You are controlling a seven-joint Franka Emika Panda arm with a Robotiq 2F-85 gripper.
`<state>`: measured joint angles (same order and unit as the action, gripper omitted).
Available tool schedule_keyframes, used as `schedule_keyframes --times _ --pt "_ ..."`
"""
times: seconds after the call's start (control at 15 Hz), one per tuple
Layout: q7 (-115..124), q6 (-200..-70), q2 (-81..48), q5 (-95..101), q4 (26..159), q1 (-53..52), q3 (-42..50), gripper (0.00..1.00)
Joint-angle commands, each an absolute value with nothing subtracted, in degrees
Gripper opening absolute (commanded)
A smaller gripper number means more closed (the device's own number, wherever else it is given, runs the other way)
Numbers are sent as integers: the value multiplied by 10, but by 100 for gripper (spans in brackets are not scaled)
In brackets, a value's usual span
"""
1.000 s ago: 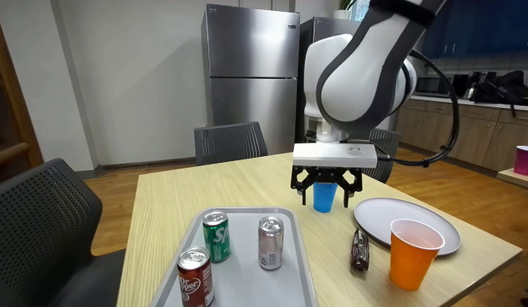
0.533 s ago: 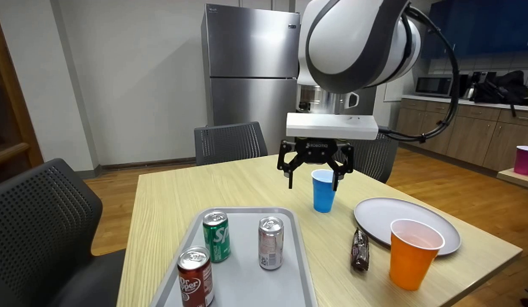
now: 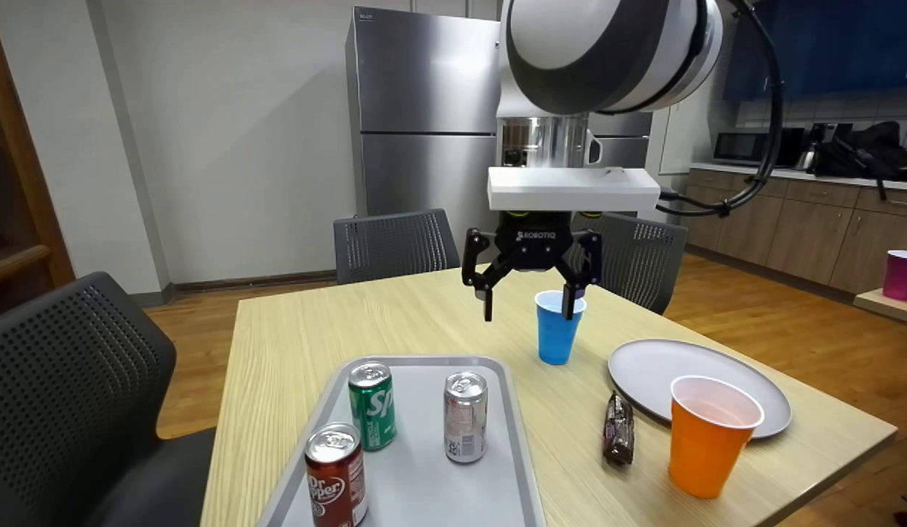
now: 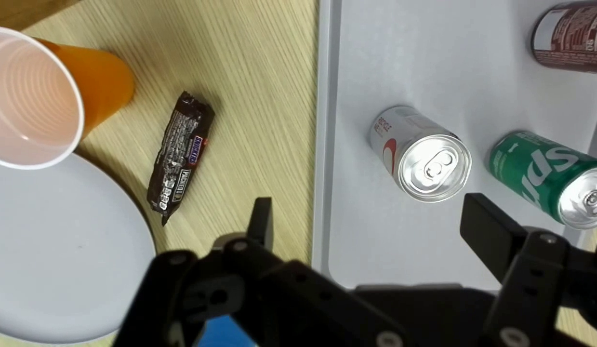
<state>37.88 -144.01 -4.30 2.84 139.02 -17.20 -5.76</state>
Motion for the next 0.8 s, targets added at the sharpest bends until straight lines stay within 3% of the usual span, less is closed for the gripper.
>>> schedule_keyframes --times 0.0,0.73 --pt "379 -1439 -43 30 1390 -156 -73 100" --pt "370 -1435 -43 25 1391 -156 -75 100"
